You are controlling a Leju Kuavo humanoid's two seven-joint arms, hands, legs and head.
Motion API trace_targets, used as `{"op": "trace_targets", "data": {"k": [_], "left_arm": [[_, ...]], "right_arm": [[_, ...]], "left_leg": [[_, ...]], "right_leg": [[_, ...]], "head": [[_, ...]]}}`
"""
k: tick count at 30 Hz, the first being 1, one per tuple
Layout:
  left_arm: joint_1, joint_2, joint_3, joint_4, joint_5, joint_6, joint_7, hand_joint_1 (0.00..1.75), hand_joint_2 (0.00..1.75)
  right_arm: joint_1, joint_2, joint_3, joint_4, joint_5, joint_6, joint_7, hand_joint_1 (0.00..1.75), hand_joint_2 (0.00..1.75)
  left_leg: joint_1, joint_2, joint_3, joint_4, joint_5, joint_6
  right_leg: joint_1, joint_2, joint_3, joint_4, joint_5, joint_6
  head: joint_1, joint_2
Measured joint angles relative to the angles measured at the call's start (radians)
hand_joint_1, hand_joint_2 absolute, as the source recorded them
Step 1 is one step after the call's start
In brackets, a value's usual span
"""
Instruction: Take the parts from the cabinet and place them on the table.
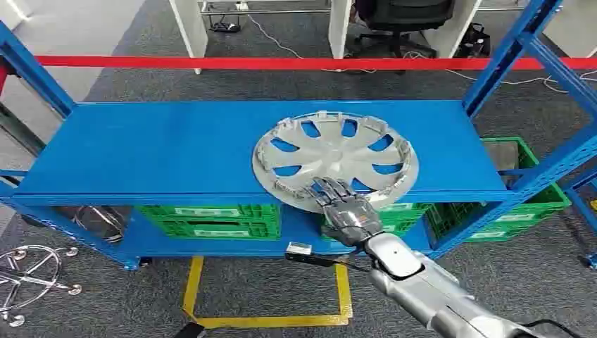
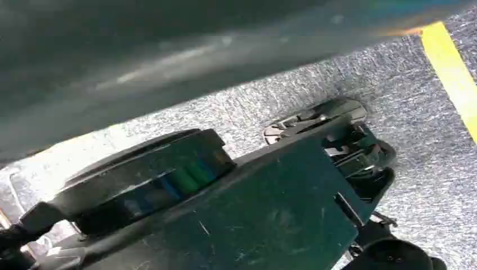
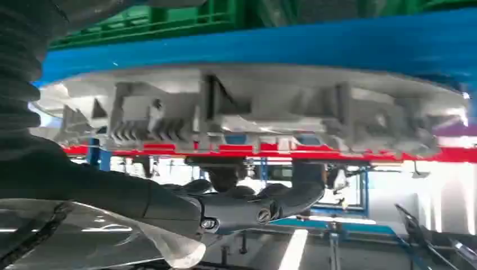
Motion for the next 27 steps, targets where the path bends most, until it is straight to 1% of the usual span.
{"op": "trace_targets", "data": {"k": [9, 23, 24, 25, 26, 27], "left_arm": [[-0.006, -0.004, -0.019, 0.000, 0.006, 0.001, 0.005, 0.00, 0.00], [-0.008, -0.006, -0.026, 0.000, 0.022, 0.007, 0.008, 0.00, 0.00], [-0.008, -0.006, -0.026, 0.000, 0.024, 0.007, 0.008, 0.00, 0.00], [-0.008, -0.006, -0.027, 0.000, 0.024, 0.007, 0.008, 0.00, 0.00], [-0.008, -0.006, -0.027, 0.000, 0.028, 0.006, 0.008, 0.00, 0.00], [-0.008, -0.006, -0.028, 0.000, 0.032, 0.006, 0.008, 0.00, 0.00]], "right_arm": [[-0.032, 0.002, -0.048, 0.111, 0.033, -0.018, 0.011, 0.00, 1.75], [-0.045, 0.013, -0.072, 0.164, 0.038, -0.019, 0.004, 0.00, 1.75], [-0.045, 0.015, -0.074, 0.165, 0.037, -0.019, 0.001, 0.10, 1.75], [-0.045, 0.016, -0.075, 0.165, 0.037, -0.019, -0.003, 0.52, 1.75], [-0.044, 0.018, -0.077, 0.165, 0.036, -0.020, -0.005, 1.69, 1.75], [-0.044, 0.020, -0.078, 0.165, 0.035, -0.021, -0.007, 1.75, 1.75]], "left_leg": [[0.000, 0.000, 0.000, 0.000, 0.000, 0.000], [0.000, 0.000, 0.000, 0.000, 0.000, 0.000], [0.000, 0.000, 0.000, 0.000, 0.000, 0.000], [0.000, 0.000, 0.000, 0.000, 0.000, 0.000], [0.000, 0.000, 0.000, 0.000, 0.000, 0.000], [0.000, 0.000, 0.000, 0.000, 0.000, 0.000]], "right_leg": [[0.000, 0.000, 0.000, 0.000, 0.000, 0.000], [0.000, 0.000, 0.000, 0.000, 0.000, 0.000], [0.000, 0.000, 0.000, 0.000, 0.000, 0.000], [0.000, 0.000, 0.000, 0.000, 0.000, 0.000], [0.000, 0.000, 0.000, 0.000, 0.000, 0.000], [0.000, 0.000, 0.000, 0.000, 0.000, 0.000]], "head": [[0.000, 0.000], [0.000, 0.000], [0.000, 0.000], [0.000, 0.000], [0.000, 0.000], [0.000, 0.000]]}}
